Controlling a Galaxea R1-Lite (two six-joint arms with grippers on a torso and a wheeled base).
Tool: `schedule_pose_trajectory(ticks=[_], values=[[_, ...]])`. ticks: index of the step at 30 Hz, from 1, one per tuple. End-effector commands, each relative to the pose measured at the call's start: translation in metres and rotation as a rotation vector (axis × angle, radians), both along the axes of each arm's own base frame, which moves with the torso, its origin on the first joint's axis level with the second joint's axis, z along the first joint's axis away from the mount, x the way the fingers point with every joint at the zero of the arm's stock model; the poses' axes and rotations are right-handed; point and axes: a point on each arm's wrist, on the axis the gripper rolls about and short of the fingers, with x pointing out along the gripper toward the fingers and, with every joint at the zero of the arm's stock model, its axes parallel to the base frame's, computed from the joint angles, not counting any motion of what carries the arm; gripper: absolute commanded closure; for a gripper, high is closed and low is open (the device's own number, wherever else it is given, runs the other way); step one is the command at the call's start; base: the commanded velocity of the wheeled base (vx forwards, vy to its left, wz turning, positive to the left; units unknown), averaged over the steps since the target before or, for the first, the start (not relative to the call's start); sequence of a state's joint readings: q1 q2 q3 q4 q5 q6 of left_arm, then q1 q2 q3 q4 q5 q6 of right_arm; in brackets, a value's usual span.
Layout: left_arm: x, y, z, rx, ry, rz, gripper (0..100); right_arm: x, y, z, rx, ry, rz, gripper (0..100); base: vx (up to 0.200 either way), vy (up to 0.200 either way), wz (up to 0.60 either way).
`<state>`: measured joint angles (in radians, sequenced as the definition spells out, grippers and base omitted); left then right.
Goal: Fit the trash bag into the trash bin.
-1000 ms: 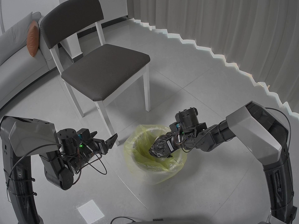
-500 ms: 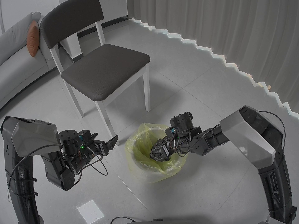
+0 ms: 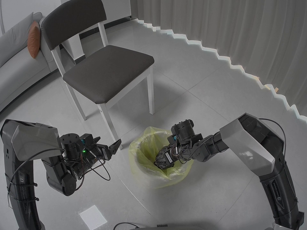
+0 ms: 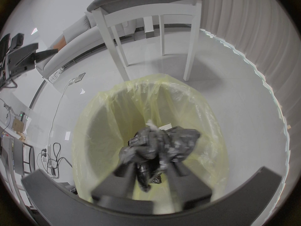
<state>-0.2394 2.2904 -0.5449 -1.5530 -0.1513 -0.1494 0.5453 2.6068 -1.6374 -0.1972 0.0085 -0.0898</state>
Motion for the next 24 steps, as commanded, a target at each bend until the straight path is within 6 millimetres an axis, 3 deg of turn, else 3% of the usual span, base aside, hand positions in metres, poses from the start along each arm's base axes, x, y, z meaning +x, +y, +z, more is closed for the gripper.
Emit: schedule_pose_trajectory(ticks=[1, 5, 15, 23, 24], values=[[0.000, -0.002, -0.001, -0.001, -0.008, -0.005, 0, 0.001, 0.000, 0.002, 0.008, -0.007, -0.005, 0, 0.000, 0.000, 0.00], [0.000, -0.004, -0.001, 0.001, -0.013, -0.010, 0, 0.000, -0.003, 0.022, 0.022, -0.027, -0.011, 0, 0.000, 0.000, 0.00], [-0.004, -0.005, 0.003, 0.000, -0.013, -0.004, 0, -0.005, -0.009, 0.034, 0.025, -0.037, -0.015, 0, 0.000, 0.000, 0.00], [-0.002, -0.009, -0.006, 0.003, 0.006, -0.014, 0, 0.005, -0.038, 0.038, 0.017, -0.035, -0.083, 0, 0.000, 0.000, 0.00], [0.000, -0.016, -0.019, 0.013, 0.030, -0.027, 0, 0.011, -0.053, 0.036, 0.008, -0.030, -0.123, 0, 0.000, 0.000, 0.00]])
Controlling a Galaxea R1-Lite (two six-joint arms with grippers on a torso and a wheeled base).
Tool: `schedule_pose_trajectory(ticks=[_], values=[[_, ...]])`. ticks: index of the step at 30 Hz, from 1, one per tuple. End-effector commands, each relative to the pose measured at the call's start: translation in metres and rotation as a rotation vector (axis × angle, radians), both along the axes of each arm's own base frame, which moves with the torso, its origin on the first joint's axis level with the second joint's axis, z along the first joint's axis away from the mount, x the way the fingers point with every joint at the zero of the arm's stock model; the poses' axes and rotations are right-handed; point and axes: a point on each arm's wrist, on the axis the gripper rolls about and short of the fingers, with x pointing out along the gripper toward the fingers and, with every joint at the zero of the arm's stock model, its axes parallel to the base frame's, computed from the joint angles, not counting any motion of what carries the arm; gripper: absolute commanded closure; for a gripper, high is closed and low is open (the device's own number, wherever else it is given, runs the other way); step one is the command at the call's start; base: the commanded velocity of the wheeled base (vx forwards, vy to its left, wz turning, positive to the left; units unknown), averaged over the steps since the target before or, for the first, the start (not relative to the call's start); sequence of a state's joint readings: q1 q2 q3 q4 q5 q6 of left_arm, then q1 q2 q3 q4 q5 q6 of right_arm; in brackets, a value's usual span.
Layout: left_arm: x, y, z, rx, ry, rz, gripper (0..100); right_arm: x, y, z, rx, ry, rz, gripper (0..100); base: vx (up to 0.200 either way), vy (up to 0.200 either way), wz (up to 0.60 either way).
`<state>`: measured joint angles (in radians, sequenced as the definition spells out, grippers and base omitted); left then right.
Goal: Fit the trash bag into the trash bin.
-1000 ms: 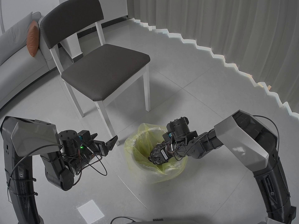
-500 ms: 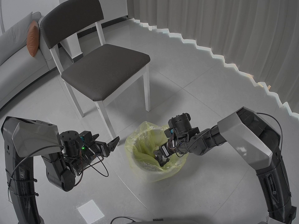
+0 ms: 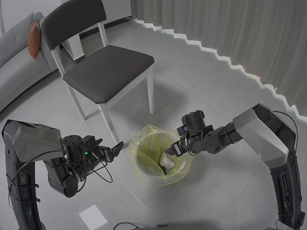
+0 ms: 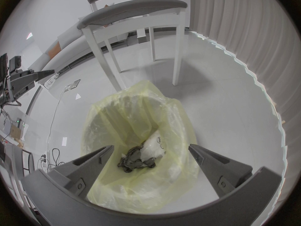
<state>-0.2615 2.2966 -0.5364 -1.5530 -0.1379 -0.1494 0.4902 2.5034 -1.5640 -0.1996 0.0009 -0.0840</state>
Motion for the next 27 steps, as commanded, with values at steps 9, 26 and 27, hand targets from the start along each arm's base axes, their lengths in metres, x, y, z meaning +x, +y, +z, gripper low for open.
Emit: schedule_pose_trajectory(ticks=[9, 26, 27], values=[[0.053, -0.024, -0.060, 0.044, 0.027, 0.059, 0, 0.023, -0.068, -0.009, -0.051, 0.019, -0.173, 0, 0.000, 0.000, 0.00], [0.103, -0.036, -0.065, 0.090, 0.101, 0.085, 0, 0.047, -0.090, -0.051, -0.079, 0.051, -0.221, 0, 0.000, 0.000, 0.00], [0.105, -0.036, -0.068, 0.099, 0.105, 0.085, 0, 0.048, -0.090, -0.053, -0.080, 0.052, -0.221, 0, 0.000, 0.000, 0.00]])
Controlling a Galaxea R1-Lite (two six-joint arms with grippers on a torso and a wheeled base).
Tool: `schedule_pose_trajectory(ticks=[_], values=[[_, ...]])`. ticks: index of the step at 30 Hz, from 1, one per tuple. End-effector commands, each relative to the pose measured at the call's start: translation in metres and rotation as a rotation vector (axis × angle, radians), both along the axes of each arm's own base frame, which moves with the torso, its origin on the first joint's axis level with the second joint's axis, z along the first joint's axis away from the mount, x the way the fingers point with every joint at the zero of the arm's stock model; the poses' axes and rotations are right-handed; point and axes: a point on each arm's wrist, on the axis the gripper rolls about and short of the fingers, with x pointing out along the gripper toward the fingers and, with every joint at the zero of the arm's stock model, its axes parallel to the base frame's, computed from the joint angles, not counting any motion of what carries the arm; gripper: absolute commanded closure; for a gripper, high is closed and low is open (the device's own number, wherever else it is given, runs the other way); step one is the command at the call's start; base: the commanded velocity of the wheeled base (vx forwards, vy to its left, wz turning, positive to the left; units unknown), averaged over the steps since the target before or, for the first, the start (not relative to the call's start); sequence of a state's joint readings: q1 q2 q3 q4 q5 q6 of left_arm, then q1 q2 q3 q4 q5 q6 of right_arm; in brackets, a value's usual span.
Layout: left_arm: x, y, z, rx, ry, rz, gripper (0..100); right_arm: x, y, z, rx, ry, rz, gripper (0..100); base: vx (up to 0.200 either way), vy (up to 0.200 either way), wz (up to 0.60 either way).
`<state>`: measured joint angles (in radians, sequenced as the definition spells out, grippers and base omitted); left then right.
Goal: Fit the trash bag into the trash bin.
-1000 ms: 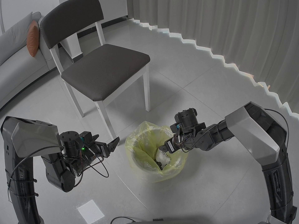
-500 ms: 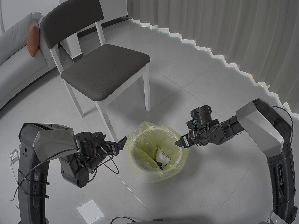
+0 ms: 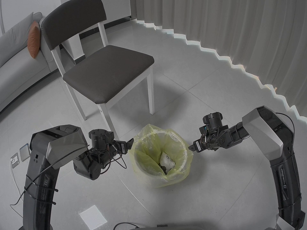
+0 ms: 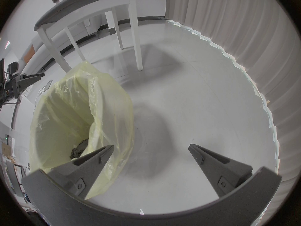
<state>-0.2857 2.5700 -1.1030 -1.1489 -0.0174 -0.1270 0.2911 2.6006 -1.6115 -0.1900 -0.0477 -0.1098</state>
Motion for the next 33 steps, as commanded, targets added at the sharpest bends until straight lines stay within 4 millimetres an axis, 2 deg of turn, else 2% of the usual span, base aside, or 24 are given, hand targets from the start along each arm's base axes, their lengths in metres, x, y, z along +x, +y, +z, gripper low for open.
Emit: schedule_pose_trajectory(ticks=[1, 3, 9, 19, 24, 30, 33], values=[[0.010, -0.002, -0.016, 0.026, 0.020, -0.002, 0, 0.006, -0.002, -0.019, -0.007, 0.019, -0.006, 0, 0.000, 0.000, 0.00], [0.014, -0.002, -0.018, 0.038, 0.049, 0.001, 0, 0.007, -0.001, -0.029, -0.012, 0.029, -0.002, 0, 0.000, 0.000, 0.00], [0.030, 0.001, -0.017, 0.046, 0.067, 0.015, 0, 0.011, 0.004, -0.034, -0.009, 0.020, 0.007, 0, 0.000, 0.000, 0.00], [0.047, -0.005, -0.028, 0.120, 0.152, -0.009, 0, 0.011, 0.002, -0.031, -0.008, 0.019, 0.002, 0, 0.000, 0.000, 0.00], [0.055, -0.009, -0.044, 0.175, 0.172, -0.037, 0, 0.011, 0.002, -0.031, -0.008, 0.019, 0.002, 0, 0.000, 0.000, 0.00], [0.066, -0.014, -0.047, 0.185, 0.166, -0.041, 0, 0.010, 0.004, -0.030, -0.007, 0.016, 0.007, 0, 0.000, 0.000, 0.00], [0.064, -0.014, -0.040, 0.175, 0.158, -0.033, 0, 0.009, 0.002, -0.022, -0.003, 0.010, 0.002, 0, 0.000, 0.000, 0.00]])
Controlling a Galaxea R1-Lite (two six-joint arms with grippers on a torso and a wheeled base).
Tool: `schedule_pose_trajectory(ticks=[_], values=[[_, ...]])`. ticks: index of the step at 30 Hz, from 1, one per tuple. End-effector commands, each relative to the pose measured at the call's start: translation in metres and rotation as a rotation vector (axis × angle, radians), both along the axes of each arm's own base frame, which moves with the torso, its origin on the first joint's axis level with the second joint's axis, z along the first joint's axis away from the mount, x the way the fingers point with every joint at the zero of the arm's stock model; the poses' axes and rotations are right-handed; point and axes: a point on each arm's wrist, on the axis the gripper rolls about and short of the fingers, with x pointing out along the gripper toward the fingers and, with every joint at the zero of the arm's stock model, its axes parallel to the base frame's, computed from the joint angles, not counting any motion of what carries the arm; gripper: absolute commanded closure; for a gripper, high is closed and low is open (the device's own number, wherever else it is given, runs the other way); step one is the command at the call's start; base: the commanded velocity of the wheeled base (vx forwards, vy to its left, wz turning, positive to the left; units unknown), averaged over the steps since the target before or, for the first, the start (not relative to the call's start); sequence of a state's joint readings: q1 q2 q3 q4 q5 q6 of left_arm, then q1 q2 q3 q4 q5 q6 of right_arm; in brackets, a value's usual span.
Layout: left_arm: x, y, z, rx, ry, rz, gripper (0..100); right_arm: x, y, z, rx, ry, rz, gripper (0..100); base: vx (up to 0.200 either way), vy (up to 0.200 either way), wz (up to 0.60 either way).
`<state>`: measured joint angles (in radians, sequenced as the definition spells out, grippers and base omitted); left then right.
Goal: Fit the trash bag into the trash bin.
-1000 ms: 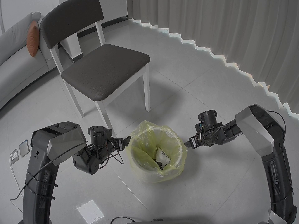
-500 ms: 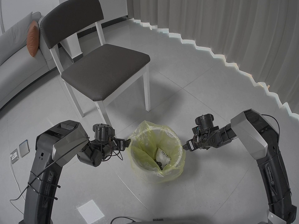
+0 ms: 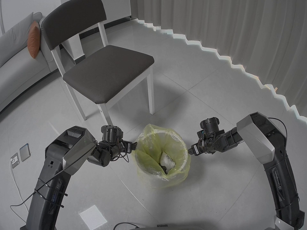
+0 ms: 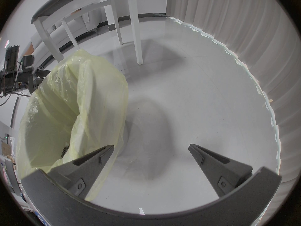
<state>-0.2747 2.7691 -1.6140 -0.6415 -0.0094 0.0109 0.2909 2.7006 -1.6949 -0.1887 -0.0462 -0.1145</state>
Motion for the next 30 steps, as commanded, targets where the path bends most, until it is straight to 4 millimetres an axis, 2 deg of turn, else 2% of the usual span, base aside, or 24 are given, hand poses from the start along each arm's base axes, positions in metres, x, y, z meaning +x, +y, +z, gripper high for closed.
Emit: schedule_pose_trajectory(ticks=[1, 6, 8, 9, 10, 13, 14, 15, 16, 18, 22, 25, 29, 30], values=[[-0.002, 0.000, 0.000, -0.006, 0.004, 0.008, 0, -0.002, -0.003, 0.012, 0.004, -0.010, -0.005, 0, 0.000, 0.000, 0.00], [-0.015, 0.008, 0.058, -0.056, -0.079, 0.022, 0, -0.010, -0.017, 0.050, 0.013, -0.045, -0.028, 0, 0.000, 0.000, 0.00], [-0.023, 0.011, 0.078, -0.060, -0.096, 0.024, 0, -0.015, -0.021, 0.064, 0.017, -0.057, -0.034, 0, 0.000, 0.000, 0.00], [-0.023, 0.011, 0.080, -0.062, -0.098, 0.024, 0, -0.015, -0.022, 0.066, 0.017, -0.058, -0.035, 0, 0.000, 0.000, 0.00], [-0.037, 0.013, 0.098, -0.063, -0.101, 0.021, 0, -0.023, -0.025, 0.081, 0.023, -0.068, -0.040, 0, 0.000, 0.000, 0.00], [-0.061, 0.016, 0.123, -0.070, -0.121, 0.012, 0, -0.041, -0.031, 0.104, 0.026, -0.078, -0.045, 0, 0.000, 0.000, 0.00], [-0.061, 0.016, 0.123, -0.070, -0.121, 0.012, 0, -0.041, -0.031, 0.104, 0.026, -0.078, -0.045, 0, 0.000, 0.000, 0.00], [-0.087, 0.016, 0.146, -0.084, -0.162, -0.006, 0, -0.059, -0.038, 0.125, 0.030, -0.090, -0.050, 0, 0.000, 0.000, 0.00], [-0.096, 0.016, 0.153, -0.089, -0.176, -0.014, 0, -0.065, -0.040, 0.132, 0.033, -0.096, -0.051, 0, 0.000, 0.000, 0.00], [-0.138, 0.015, 0.185, -0.109, -0.230, -0.053, 0, -0.092, -0.048, 0.162, 0.044, -0.133, -0.055, 0, 0.000, 0.000, 0.00], [-0.197, 0.023, 0.229, -0.141, -0.306, -0.089, 0, -0.136, -0.059, 0.208, 0.072, -0.236, -0.056, 0, 0.000, 0.000, 0.00], [-0.233, 0.041, 0.254, -0.160, -0.375, -0.075, 0, -0.176, -0.069, 0.237, 0.087, -0.315, -0.068, 0, 0.000, 0.000, 0.00], [-0.266, 0.067, 0.272, -0.167, -0.431, -0.019, 0, -0.219, -0.084, 0.260, 0.083, -0.406, -0.122, 0, 0.000, 0.000, 0.00], [-0.282, 0.079, 0.279, -0.176, -0.455, 0.007, 0, -0.241, -0.094, 0.267, 0.093, -0.442, -0.156, 0, 0.000, 0.000, 0.00]])
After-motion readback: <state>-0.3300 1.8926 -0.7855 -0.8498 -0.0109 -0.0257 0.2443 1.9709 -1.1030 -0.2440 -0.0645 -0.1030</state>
